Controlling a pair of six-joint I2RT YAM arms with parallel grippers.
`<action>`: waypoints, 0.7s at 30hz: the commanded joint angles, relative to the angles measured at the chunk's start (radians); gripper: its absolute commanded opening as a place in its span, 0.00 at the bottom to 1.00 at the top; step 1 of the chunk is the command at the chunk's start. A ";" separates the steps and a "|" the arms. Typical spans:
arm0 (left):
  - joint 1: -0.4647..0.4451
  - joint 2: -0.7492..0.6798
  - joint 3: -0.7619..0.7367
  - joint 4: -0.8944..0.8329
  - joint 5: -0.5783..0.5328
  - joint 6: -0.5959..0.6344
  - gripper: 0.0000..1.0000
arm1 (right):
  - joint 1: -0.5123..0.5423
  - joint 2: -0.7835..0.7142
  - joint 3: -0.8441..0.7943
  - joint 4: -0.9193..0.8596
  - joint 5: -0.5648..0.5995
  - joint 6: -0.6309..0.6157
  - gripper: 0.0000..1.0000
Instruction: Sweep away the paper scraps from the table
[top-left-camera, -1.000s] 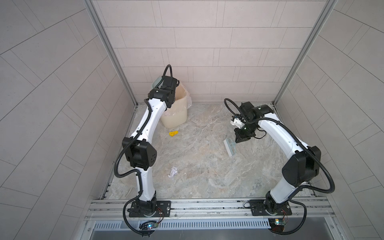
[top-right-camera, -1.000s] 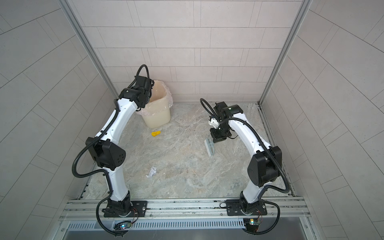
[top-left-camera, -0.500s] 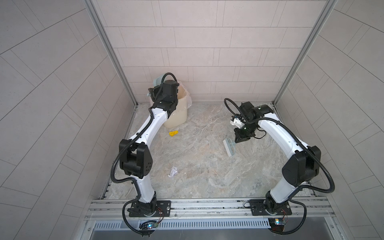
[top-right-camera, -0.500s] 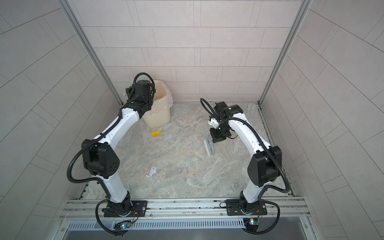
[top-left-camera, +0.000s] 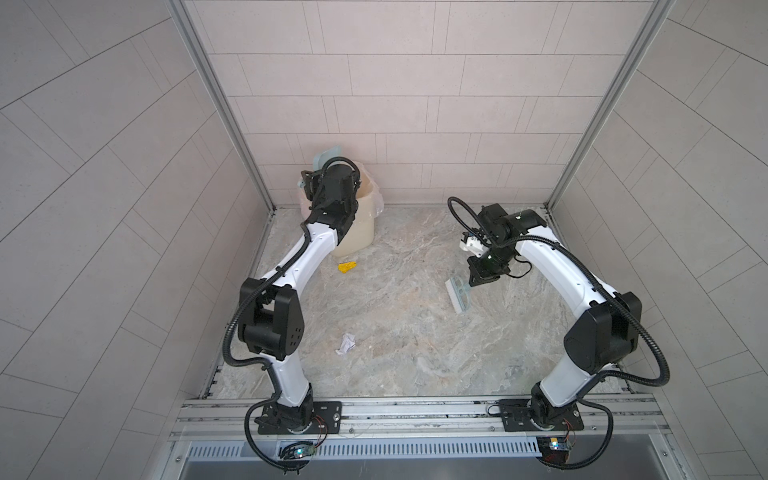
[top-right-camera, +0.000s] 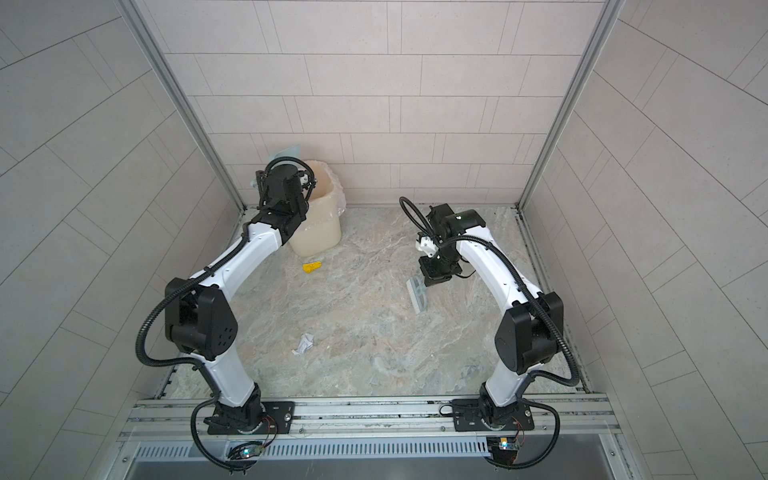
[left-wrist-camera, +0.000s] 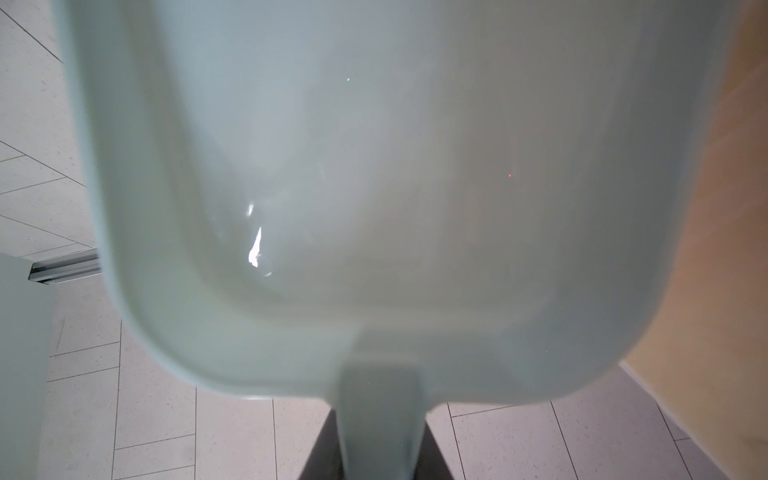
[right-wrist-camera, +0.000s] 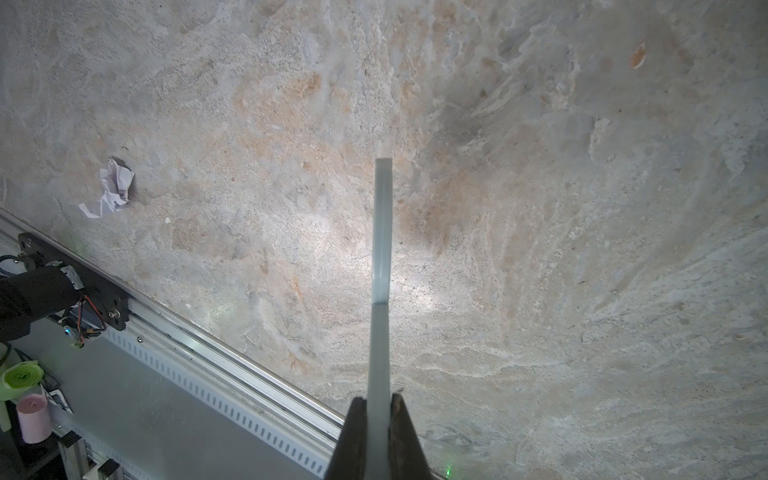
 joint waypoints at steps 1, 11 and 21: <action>-0.005 -0.055 0.016 -0.030 -0.015 -0.060 0.00 | 0.017 -0.038 -0.009 0.002 -0.017 0.016 0.00; -0.058 -0.195 0.053 -0.600 -0.005 -0.762 0.00 | 0.163 -0.023 -0.039 0.135 -0.157 0.106 0.00; -0.073 -0.435 -0.133 -0.960 0.258 -1.382 0.00 | 0.395 0.088 0.024 0.289 -0.346 0.168 0.00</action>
